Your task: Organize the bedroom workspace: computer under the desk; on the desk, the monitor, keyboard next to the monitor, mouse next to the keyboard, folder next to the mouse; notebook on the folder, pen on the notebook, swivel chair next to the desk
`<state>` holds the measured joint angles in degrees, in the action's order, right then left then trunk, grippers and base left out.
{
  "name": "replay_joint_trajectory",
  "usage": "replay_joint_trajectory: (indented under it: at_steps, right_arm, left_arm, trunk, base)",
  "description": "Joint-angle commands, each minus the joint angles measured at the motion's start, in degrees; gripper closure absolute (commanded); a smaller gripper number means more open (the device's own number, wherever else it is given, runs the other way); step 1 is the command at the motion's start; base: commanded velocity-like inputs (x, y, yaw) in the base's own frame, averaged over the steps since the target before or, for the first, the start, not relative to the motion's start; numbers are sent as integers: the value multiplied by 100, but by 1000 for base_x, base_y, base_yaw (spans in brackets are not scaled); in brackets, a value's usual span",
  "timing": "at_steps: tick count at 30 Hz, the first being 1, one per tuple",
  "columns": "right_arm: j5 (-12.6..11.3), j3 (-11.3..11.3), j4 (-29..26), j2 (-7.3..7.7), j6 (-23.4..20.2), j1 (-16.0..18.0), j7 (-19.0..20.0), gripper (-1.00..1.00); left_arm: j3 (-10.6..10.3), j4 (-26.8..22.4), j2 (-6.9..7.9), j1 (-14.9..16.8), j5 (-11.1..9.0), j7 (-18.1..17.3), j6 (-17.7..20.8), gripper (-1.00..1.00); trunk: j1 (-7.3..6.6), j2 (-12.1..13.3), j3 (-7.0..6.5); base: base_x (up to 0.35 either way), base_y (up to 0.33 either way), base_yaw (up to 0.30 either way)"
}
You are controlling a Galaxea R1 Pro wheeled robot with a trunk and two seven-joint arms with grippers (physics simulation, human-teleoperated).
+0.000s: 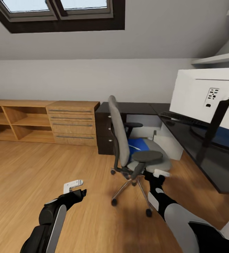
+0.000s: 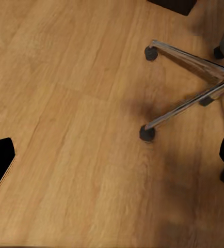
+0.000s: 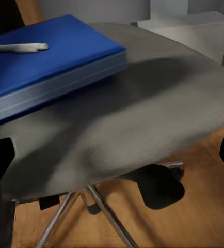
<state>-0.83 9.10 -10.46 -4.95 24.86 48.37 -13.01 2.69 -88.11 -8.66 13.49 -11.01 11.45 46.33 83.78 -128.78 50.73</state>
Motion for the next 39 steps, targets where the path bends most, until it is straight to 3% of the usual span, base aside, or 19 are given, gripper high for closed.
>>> replay_joint_trajectory:
  at_steps: [1,5,29,39]
  right_arm:
    - [123,-3,6,-45,19,5,3,-100]
    - [410,4,9,-189,19,-1,-8,-100]
    - [452,8,70,-271,19,-3,-8,-100]
    - [458,13,69,-253,19,-3,-8,-100]
  left_arm:
    - [4,-4,-4,4,-60,41,21,-100]
    - [3,-4,-4,4,-60,41,17,-100]
    - [-23,11,-22,4,-42,43,-1,-100]
    - [-23,13,-15,4,-42,44,-1,-100]
  trunk:
    - [-1,-2,6]
    - [-1,-2,5]
    - [-1,-2,5]
    - [-1,-2,-4]
  base:
    - [0,0,278]
    - [0,0,278]
    - [0,0,269]
    - [0,0,-17]
